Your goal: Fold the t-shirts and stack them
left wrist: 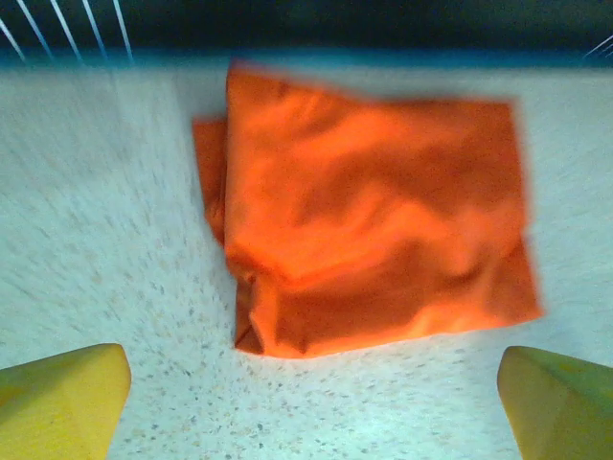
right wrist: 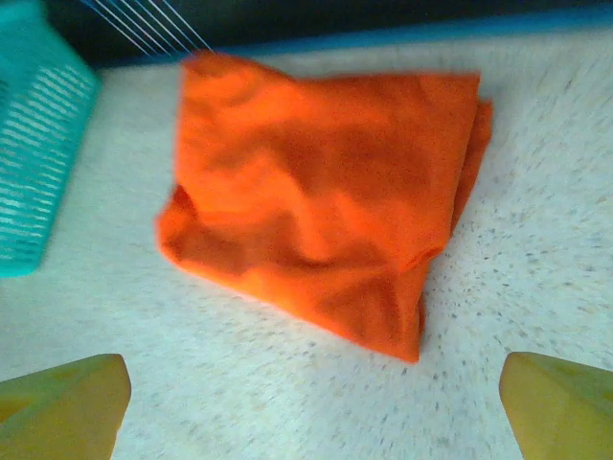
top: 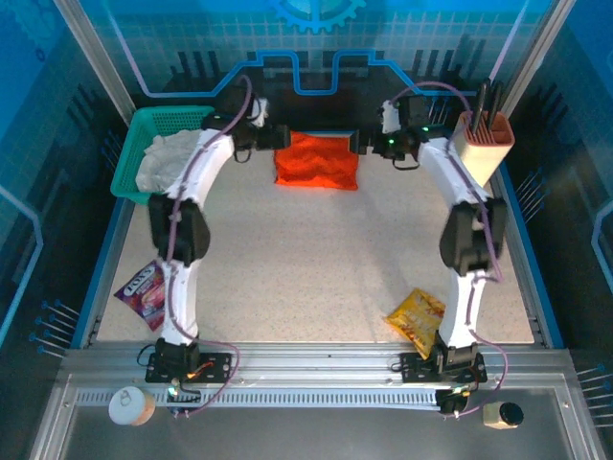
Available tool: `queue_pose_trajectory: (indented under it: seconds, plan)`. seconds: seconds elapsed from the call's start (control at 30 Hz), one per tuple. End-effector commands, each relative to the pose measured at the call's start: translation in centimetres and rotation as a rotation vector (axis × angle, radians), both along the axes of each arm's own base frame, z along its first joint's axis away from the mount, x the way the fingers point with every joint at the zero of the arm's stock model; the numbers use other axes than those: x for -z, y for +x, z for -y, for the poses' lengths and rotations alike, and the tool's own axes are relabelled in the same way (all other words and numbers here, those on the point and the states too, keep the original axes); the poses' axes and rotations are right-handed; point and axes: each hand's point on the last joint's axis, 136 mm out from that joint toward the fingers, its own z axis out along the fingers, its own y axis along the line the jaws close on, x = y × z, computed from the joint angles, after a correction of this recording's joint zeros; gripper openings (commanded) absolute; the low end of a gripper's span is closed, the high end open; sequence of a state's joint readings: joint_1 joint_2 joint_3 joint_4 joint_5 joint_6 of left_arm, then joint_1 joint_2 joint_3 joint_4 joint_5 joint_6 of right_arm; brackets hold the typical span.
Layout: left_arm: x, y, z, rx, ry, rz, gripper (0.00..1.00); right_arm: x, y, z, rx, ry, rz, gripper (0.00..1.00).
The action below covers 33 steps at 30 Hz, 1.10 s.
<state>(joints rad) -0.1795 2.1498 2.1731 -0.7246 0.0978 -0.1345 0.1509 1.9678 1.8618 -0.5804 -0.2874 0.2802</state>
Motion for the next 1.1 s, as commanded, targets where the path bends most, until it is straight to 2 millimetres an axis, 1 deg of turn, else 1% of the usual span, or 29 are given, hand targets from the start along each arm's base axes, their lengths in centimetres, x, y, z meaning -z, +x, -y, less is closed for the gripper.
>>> queue_pose_trajectory:
  seconds: [0.0, 0.03, 0.1, 0.17, 0.2, 0.27, 0.3, 0.37, 0.4, 0.47, 0.5, 0.53, 0.57, 0.63, 0.7, 0.8, 0.83, 0.87, 0.9, 0.93, 0.97, 1.03, 1.07]
  plan:
    - [-10.5, -4.2, -1.1, 0.022, 0.004, 0.277, 0.99, -5.8, -4.1, 2.0, 0.019, -0.055, 0.170, 1.00]
    - [-11.6, -5.5, -1.4, 0.024, 0.002, 0.329, 0.99, -6.7, -5.3, 2.5, 0.034, -0.066, 0.213, 1.00]
    - [-13.7, -8.8, -2.1, 0.028, 0.008, 0.465, 0.99, -8.0, -8.0, 4.1, 0.088, -0.098, 0.307, 1.00]
    - [-14.7, -12.1, -3.0, 0.026, 0.031, 0.597, 0.99, -8.6, -10.5, 5.6, 0.131, -0.131, 0.405, 1.00]
    - [-14.7, -13.9, -3.8, 0.005, 0.046, 0.654, 0.99, -8.5, -11.6, 6.3, 0.156, -0.148, 0.456, 1.00]
    - [-13.4, -16.9, -5.4, -0.056, 0.061, 0.738, 0.99, -7.4, -13.6, 8.3, 0.254, -0.163, 0.522, 1.00]
    - [-12.7, -18.2, -6.7, -0.118, 0.070, 0.781, 0.99, -6.5, -14.6, 9.4, 0.311, -0.165, 0.543, 1.00]
    - [-11.1, -20.1, -9.5, -0.268, 0.100, 0.777, 0.99, -3.6, -16.3, 11.0, 0.389, -0.173, 0.573, 1.00]
    - [-9.2, -20.8, -10.7, -0.308, 0.147, 0.743, 0.99, -2.6, -17.1, 11.5, 0.406, -0.180, 0.621, 1.00]
    - [-6.0, -21.8, -11.9, -0.345, 0.222, 0.718, 0.99, -1.5, -18.4, 11.2, 0.359, -0.213, 0.751, 1.00]
    - [-4.0, -22.1, -12.4, -0.360, 0.249, 0.716, 0.99, -0.2, -19.1, 10.9, 0.318, -0.241, 0.795, 1.00]
    - [-2.6, -22.4, -12.8, -0.381, 0.259, 0.721, 0.99, 0.6, -19.5, 10.8, 0.302, -0.257, 0.820, 1.00]
    - [-1.0, -22.6, -13.3, -0.404, 0.268, 0.720, 0.99, 1.7, -19.7, 11.1, 0.315, -0.267, 0.811, 1.00]
    - [2.1, -22.8, -13.9, -0.432, 0.295, 0.671, 0.99, 4.2, -19.6, 11.7, 0.340, -0.287, 0.725, 1.00]
    - [4.8, -22.6, -14.2, -0.437, 0.321, 0.636, 0.99, 6.6, -19.3, 11.6, 0.318, -0.313, 0.655, 1.00]
    - [7.3, -21.7, -13.6, -0.400, 0.335, 0.646, 0.99, 9.0, -18.8, 11.8, 0.327, -0.326, 0.648, 1.00]
    - [8.3, -21.3, -13.4, -0.383, 0.344, 0.632, 0.99, 9.2, -18.5, 12.1, 0.347, -0.328, 0.663, 1.00]
    - [9.3, -20.8, -13.2, -0.369, 0.352, 0.615, 0.99, 8.9, -18.2, 12.4, 0.374, -0.316, 0.691, 1.00]
    - [9.3, -20.2, -13.1, -0.367, 0.380, 0.626, 0.99, 8.8, -17.9, 12.3, 0.358, -0.331, 0.709, 1.00]
    - [9.5, -19.7, -12.5, -0.336, 0.381, 0.623, 0.99, 8.8, -17.6, 11.9, 0.325, -0.352, 0.711, 1.00]
    - [9.8, -19.2, -12.2, -0.317, 0.374, 0.600, 0.99, 8.8, -17.1, 11.9, 0.320, -0.360, 0.707, 1.00]
    - [11.0, -18.2, -11.1, -0.244, 0.323, 0.568, 0.99, 9.8, -16.3, 11.6, 0.288, -0.370, 0.688, 1.00]
    - [11.1, -17.6, -10.7, -0.216, 0.325, 0.594, 0.99, 10.5, -15.9, 11.3, 0.272, -0.371, 0.694, 1.00]
